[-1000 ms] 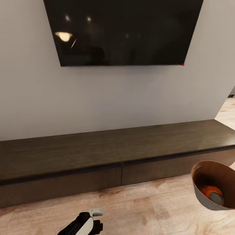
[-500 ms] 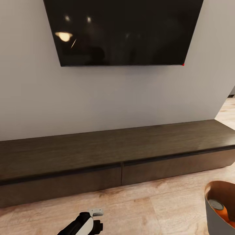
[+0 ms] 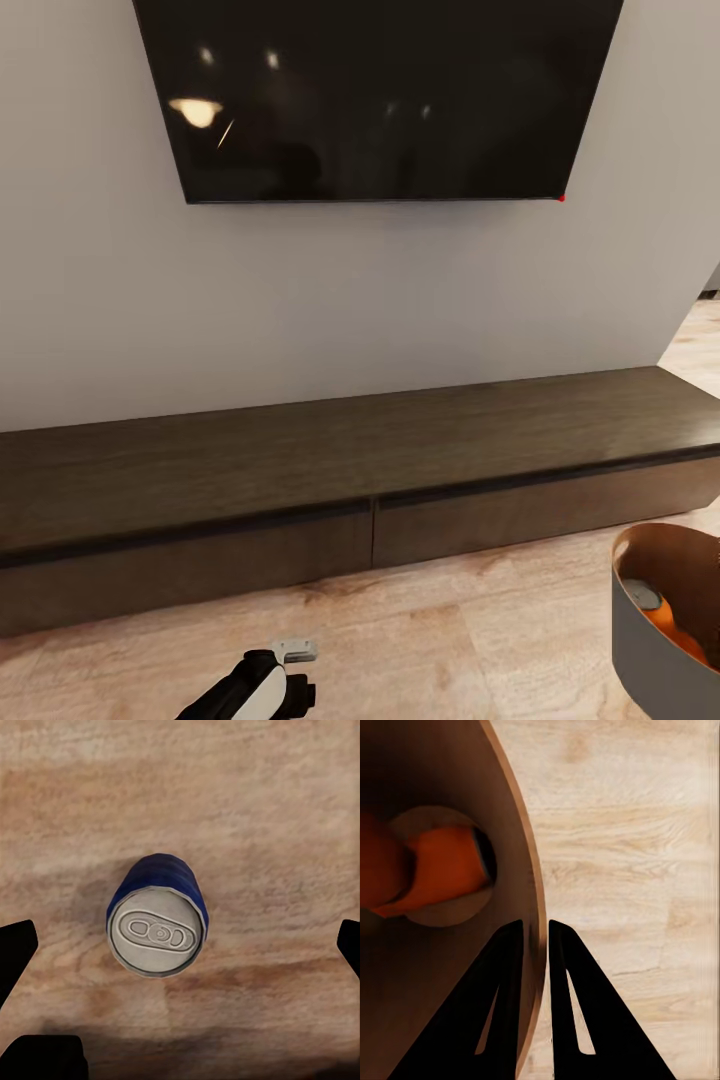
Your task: Put the three can of soda from the living room inside the tash can in the kitchen.
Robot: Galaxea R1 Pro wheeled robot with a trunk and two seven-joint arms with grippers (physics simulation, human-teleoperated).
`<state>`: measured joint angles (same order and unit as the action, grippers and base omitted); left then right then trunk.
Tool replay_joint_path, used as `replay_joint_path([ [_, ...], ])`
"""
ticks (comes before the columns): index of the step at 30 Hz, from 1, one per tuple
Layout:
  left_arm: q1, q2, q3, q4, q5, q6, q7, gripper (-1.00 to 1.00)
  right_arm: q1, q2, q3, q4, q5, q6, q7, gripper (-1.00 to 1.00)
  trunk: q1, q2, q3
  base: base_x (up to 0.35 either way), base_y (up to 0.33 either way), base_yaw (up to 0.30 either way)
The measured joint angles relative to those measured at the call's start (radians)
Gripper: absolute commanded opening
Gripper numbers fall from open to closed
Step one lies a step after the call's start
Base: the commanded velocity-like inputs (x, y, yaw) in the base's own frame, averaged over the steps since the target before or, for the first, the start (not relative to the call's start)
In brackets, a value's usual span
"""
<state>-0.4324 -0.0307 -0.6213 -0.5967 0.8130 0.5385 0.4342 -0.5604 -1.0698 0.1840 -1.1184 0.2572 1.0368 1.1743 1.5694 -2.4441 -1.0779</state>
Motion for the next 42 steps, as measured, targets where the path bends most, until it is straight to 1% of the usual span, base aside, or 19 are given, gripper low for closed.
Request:
replay_joint_path([
  [5, 0.000, 0.000, 0.000, 0.000, 0.000, 0.000, 0.000, 1.00, -0.007, -0.002, 0.002, -0.082, -0.008, 0.006, 0.002, -1.00, 0.000, 0.000, 0.000, 0.000, 0.000, 0.000],
  [7, 0.000, 0.000, 0.000, 0.000, 0.000, 0.000, 0.000, 1.00, -0.008, -0.002, 0.003, -0.101, -0.003, 0.006, 0.005, -1.00, 0.000, 0.000, 0.000, 0.000, 0.000, 0.000],
  [9, 0.000, 0.000, 0.000, 0.000, 0.000, 0.000, 0.000, 1.00, -0.008, -0.004, 0.003, -0.111, 0.012, -0.003, 0.020, -1.00, 0.000, 0.000, 0.000, 0.000, 0.000, 0.000],
  [14, 0.000, 0.000, 0.000, 0.000, 0.000, 0.000, 0.000, 1.00, -0.008, -0.017, 0.004, -0.138, 0.003, 0.008, 0.077, -1.00, 0.019, -0.035, -0.016, 0.000, 0.000, 0.000],
  [17, 0.000, 0.000, 0.000, -0.001, 0.000, 0.000, 0.000, 1.00, -0.008, -0.022, 0.005, -0.154, 0.027, 0.003, 0.097, -1.00, 0.031, -0.056, -0.025, 0.000, 0.000, 0.000],
  [18, 0.000, 0.000, 0.000, -0.002, 0.000, 0.000, 0.000, 1.00, -0.008, -0.024, 0.005, -0.158, 0.041, -0.001, 0.107, -1.00, 0.031, -0.056, -0.029, 0.000, 0.000, 0.000],
  [23, 0.000, 0.000, 0.000, -0.004, 0.000, 0.000, -0.001, 1.00, -0.011, -0.026, 0.005, -0.165, 0.049, 0.005, 0.138, -1.00, 0.033, -0.057, -0.048, 0.000, 0.000, 0.000],
  [26, 0.000, 0.000, 0.000, -0.006, 0.000, 0.000, -0.001, 1.00, -0.013, -0.027, 0.005, -0.166, 0.058, 0.001, 0.143, -1.00, 0.035, -0.058, -0.060, 0.000, 0.000, 0.000],
  [37, 0.000, 0.000, -0.001, -0.009, 0.000, 0.001, -0.002, 1.00, -0.015, -0.035, 0.005, -0.181, 0.057, 0.002, 0.146, -1.00, 0.035, -0.058, -0.060, 0.000, 0.000, 0.000],
  [42, 0.000, 0.000, -0.002, -0.011, 0.000, 0.001, -0.002, 1.00, -0.014, -0.037, 0.005, -0.198, 0.056, 0.003, 0.146, -1.00, 0.037, -0.059, -0.079, 0.000, 0.000, 0.000],
])
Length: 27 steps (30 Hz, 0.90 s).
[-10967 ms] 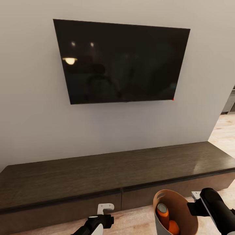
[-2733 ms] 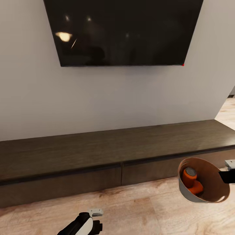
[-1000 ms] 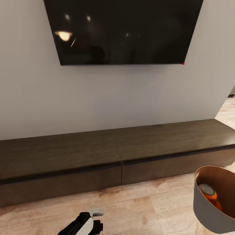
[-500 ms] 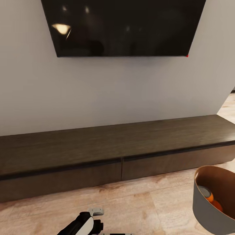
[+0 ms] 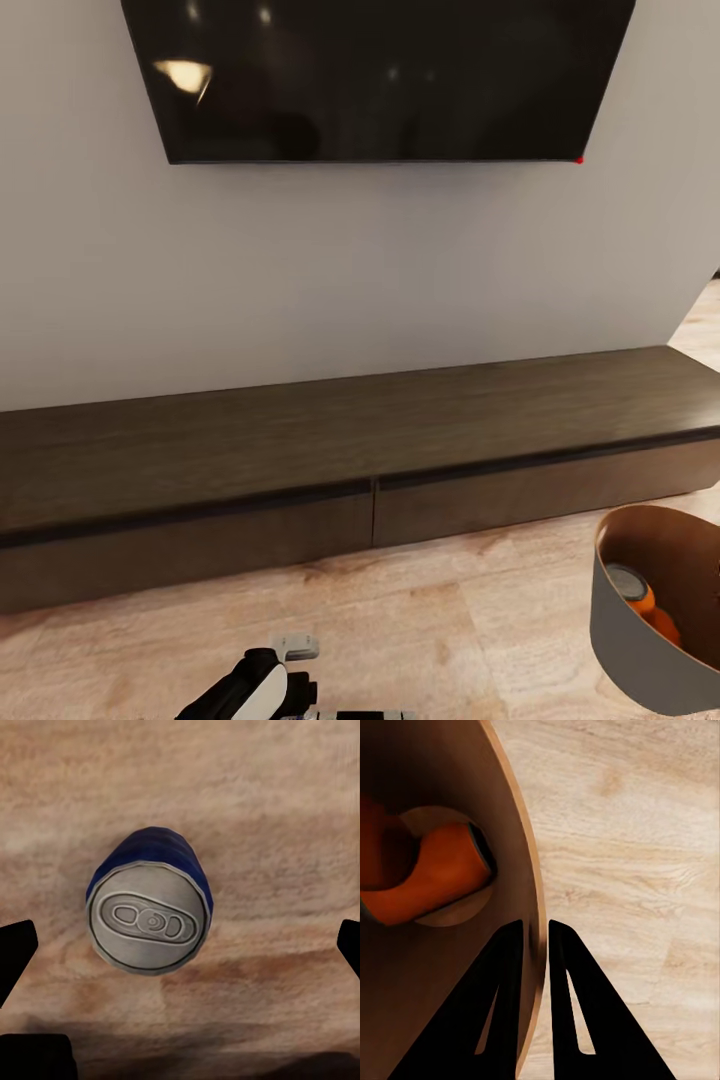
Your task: Put the three can of soda from the living room inside the tash can in the kitchen.
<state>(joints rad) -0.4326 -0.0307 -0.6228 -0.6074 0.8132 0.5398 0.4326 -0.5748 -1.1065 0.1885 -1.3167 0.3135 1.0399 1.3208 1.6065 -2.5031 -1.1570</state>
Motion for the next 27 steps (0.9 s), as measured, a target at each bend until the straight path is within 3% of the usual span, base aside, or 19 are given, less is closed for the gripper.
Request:
replay_joint_path([
  [15, 0.000, -0.001, 0.000, -0.002, 0.000, -0.001, 0.000, 1.00, 0.000, -0.017, 0.000, -0.031, 0.001, -0.002, 0.005, -1.00, 0.001, -0.001, -0.008, 0.000, 0.000, 0.000],
  [23, 0.000, -0.002, 0.000, -0.001, 0.000, -0.001, 0.000, 1.00, 0.000, -0.018, 0.000, -0.031, 0.000, -0.001, 0.025, -1.00, 0.005, -0.002, -0.039, 0.000, 0.000, 0.000],
  [27, 0.000, -0.002, 0.000, -0.002, 0.000, -0.001, -0.001, 1.00, 0.000, -0.018, 0.000, -0.032, -0.001, 0.000, 0.027, -1.00, 0.004, -0.002, -0.039, 0.000, 0.000, 0.000],
])
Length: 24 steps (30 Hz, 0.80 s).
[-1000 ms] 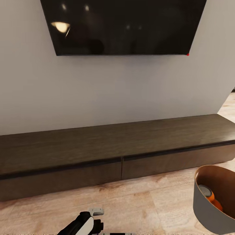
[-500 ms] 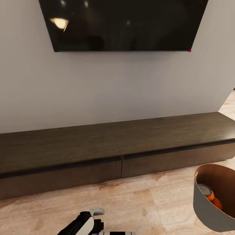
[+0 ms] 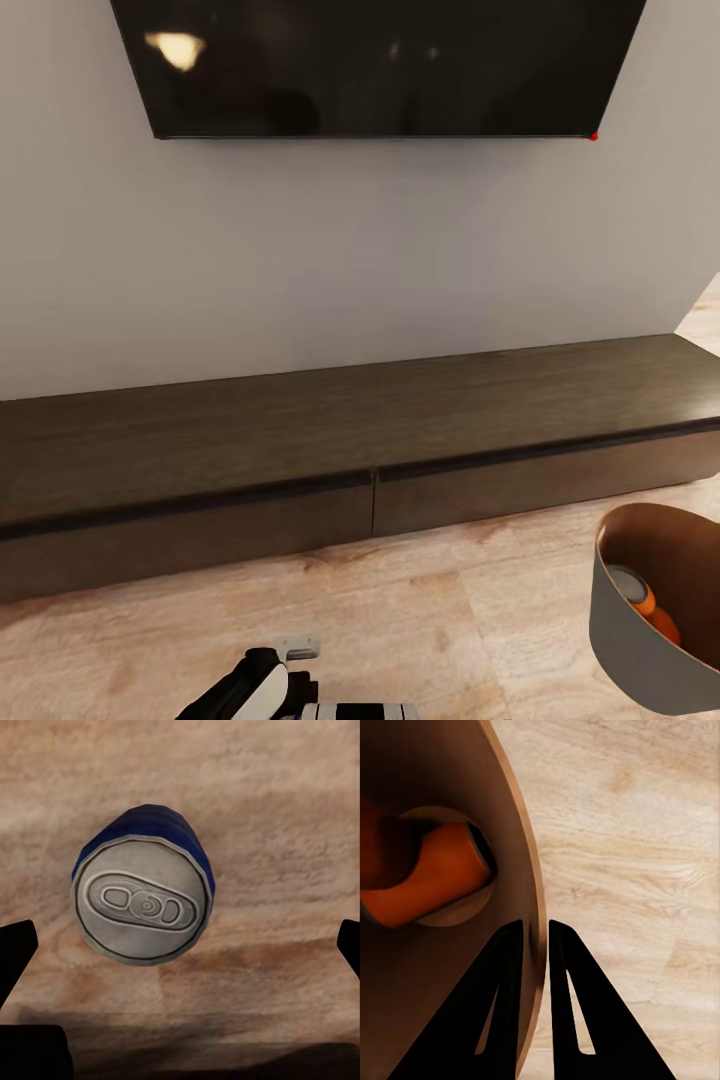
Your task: Put the three can of soda from the living room inside the tash can in the kitchen.
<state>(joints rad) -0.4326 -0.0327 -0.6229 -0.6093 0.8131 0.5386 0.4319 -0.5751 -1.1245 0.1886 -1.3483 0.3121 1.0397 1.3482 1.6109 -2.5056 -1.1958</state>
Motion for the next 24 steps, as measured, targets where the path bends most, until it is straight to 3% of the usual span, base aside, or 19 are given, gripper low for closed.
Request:
replay_joint_path([
  [24, -0.046, 0.008, 0.000, 0.014, 0.000, -0.008, 0.003, 1.00, 0.000, 0.000, 0.002, -0.003, 0.020, 0.000, 0.004, -1.00, 0.000, 0.000, 0.000, 0.000, 0.000, 0.000],
])
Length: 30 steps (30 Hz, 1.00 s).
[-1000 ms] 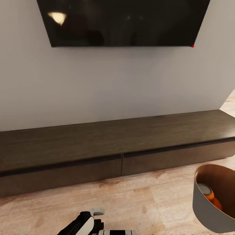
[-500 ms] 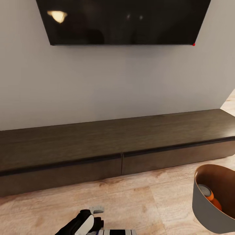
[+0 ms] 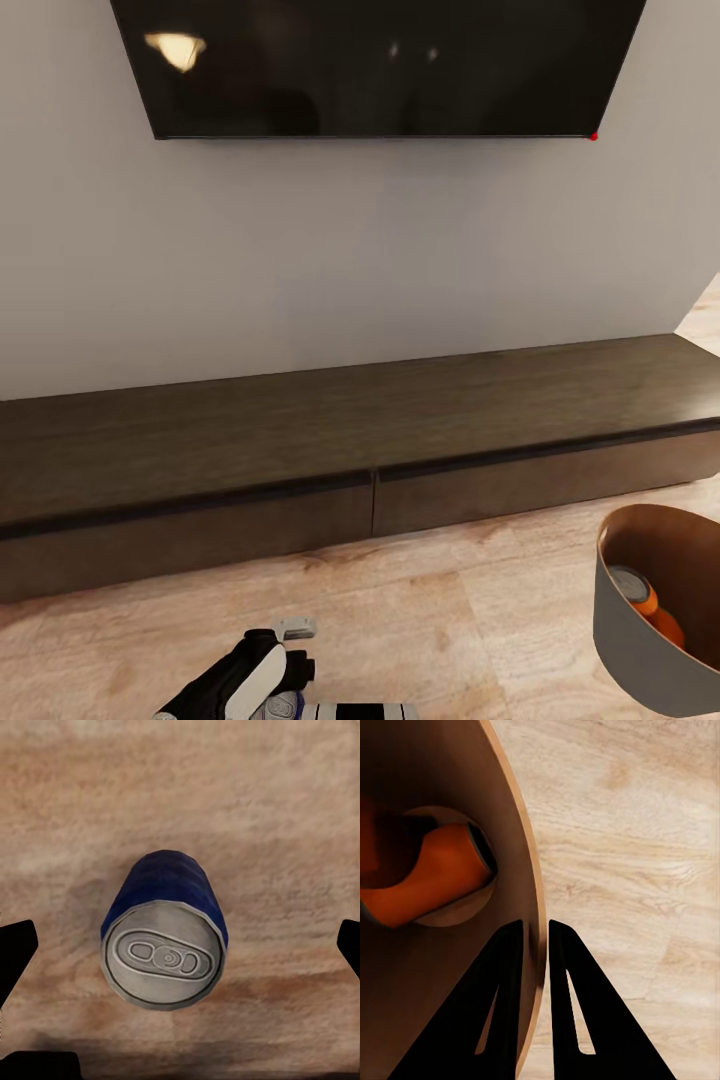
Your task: Put the three can of soda from the living room inside the tash can in the kitchen.
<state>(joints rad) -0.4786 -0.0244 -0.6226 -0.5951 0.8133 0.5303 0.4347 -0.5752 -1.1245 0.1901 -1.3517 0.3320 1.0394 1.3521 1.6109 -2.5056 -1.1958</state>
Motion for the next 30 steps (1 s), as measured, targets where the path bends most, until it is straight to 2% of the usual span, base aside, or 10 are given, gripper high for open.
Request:
replay_joint_path([
  [2, -0.001, 0.000, 0.000, 0.001, 0.000, -0.002, 0.000, 1.00, 0.000, 0.000, 0.000, -0.002, 0.000, 0.000, 0.000, -1.00, 0.000, 0.000, 0.000, 0.000, 0.000, 0.000],
  [9, -0.001, -0.002, 0.002, 0.001, 0.001, -0.005, 0.000, 1.00, 0.000, 0.000, 0.000, -0.008, 0.001, 0.000, 0.001, -1.00, 0.003, -0.002, -0.027, 0.000, 0.000, 0.000],
  [17, -0.001, -0.002, 0.003, 0.001, 0.001, -0.006, 0.000, 1.00, 0.000, 0.000, 0.000, -0.009, 0.000, 0.000, 0.000, -1.00, 0.003, -0.002, -0.027, 0.000, 0.000, 0.000],
  [26, -0.001, 0.001, 0.003, 0.001, 0.001, -0.006, -0.001, 1.00, 0.000, 0.000, 0.000, -0.009, 0.002, 0.000, 0.001, -1.00, 0.007, -0.004, -0.062, 0.000, 0.000, 0.000],
  [30, -0.001, 0.003, 0.003, 0.001, 0.000, -0.009, -0.001, 1.00, 0.000, 0.001, 0.000, -0.010, 0.001, 0.000, 0.000, -1.00, 0.007, -0.004, -0.062, 0.000, 0.000, 0.000],
])
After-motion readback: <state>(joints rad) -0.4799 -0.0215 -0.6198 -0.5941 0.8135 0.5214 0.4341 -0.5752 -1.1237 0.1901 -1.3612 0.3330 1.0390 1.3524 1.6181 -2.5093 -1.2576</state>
